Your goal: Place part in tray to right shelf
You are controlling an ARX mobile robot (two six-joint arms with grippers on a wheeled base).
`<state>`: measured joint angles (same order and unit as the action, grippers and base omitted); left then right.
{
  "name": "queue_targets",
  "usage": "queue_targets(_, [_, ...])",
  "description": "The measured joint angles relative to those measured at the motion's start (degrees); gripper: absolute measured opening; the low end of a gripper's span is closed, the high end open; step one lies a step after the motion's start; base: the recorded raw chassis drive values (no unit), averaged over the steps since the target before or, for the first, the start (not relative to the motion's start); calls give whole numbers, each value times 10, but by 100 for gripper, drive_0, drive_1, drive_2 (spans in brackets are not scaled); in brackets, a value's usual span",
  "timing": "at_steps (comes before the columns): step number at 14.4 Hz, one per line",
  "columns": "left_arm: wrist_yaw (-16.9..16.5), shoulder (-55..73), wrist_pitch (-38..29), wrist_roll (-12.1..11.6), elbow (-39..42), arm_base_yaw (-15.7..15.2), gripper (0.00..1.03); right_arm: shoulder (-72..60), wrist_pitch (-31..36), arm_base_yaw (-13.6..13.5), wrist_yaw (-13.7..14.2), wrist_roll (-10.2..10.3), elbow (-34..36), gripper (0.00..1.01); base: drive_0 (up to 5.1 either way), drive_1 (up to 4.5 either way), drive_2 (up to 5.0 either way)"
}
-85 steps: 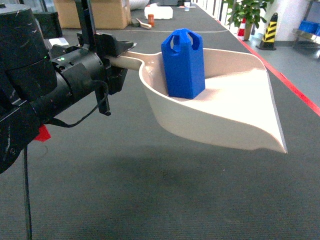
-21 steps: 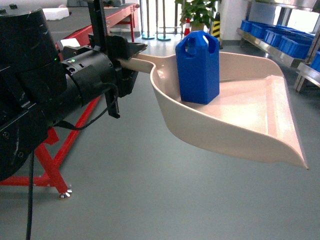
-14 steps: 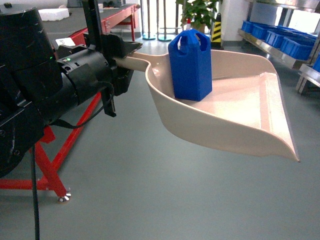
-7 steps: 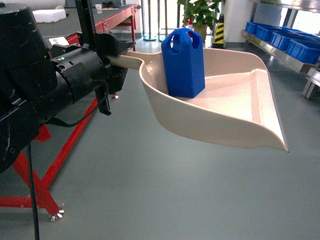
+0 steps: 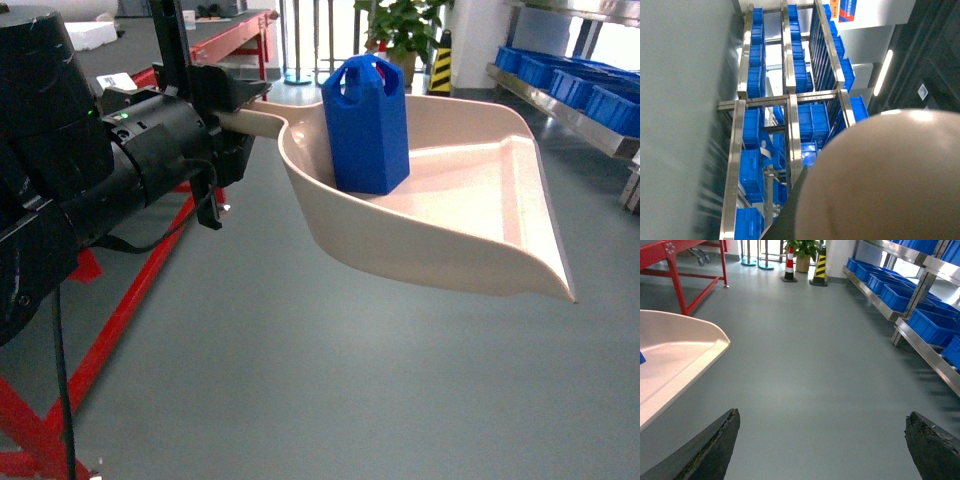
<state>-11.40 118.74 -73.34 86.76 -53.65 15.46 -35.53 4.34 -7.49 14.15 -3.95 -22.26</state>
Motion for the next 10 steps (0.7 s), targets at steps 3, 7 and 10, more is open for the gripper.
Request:
queue_targets(3, [-2, 0, -2, 0, 0, 0, 12, 0, 0, 0, 0, 0, 0, 98, -9, 389, -408])
queue_targets(7, [-1, 0, 0, 0, 0, 0, 12, 0, 0, 0, 0, 0, 0, 98, -10, 389, -408])
queue_targets(10, [-2, 0, 1, 0, 0, 0, 12, 0, -1, 0, 0, 0, 0, 98, -8, 391, -406])
